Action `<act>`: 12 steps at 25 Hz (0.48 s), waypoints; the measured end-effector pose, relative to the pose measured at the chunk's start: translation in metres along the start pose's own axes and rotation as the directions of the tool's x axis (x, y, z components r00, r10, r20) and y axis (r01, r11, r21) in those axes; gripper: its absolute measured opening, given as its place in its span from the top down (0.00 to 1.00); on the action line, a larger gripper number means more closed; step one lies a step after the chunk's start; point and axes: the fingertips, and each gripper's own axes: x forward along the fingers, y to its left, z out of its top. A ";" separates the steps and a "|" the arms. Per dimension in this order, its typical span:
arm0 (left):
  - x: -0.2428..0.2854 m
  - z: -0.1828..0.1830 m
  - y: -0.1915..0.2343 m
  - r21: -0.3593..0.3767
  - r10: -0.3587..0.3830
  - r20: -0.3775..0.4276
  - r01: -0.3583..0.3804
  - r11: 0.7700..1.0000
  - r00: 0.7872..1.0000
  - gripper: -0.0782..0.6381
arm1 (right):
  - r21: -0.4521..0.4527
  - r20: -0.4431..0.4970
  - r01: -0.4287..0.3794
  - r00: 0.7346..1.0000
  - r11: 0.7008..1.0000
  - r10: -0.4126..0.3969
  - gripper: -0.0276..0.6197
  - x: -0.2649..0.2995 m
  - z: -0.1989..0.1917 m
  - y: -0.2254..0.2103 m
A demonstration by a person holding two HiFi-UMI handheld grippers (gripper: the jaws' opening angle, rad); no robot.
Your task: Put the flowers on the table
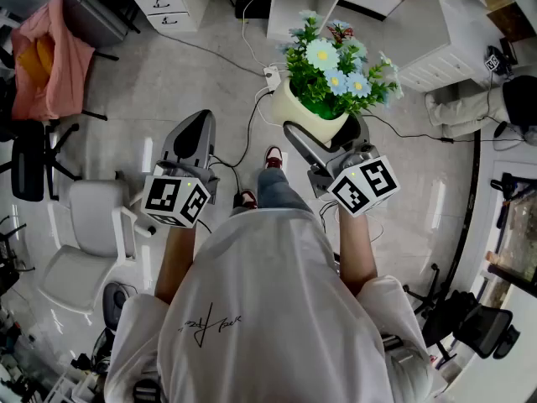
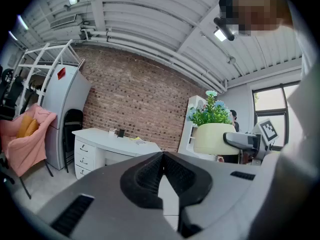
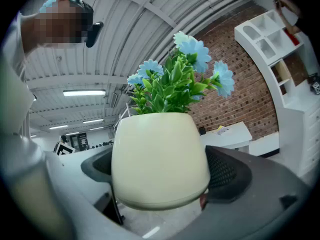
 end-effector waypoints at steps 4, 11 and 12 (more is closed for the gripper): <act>0.027 -0.002 0.005 -0.020 -0.016 0.002 0.016 1.000 1.000 0.88 | 0.003 -0.002 -0.002 1.000 1.000 0.002 0.17 0.016 0.002 -0.023; 0.088 0.005 0.018 -0.045 -0.008 -0.024 0.006 0.999 1.000 0.88 | 0.025 -0.009 -0.014 1.000 1.000 0.014 0.17 0.052 0.013 -0.069; 0.095 0.006 0.018 -0.045 -0.006 -0.026 0.005 0.999 1.000 0.88 | 0.022 -0.010 -0.019 1.000 1.000 0.019 0.17 0.055 0.015 -0.075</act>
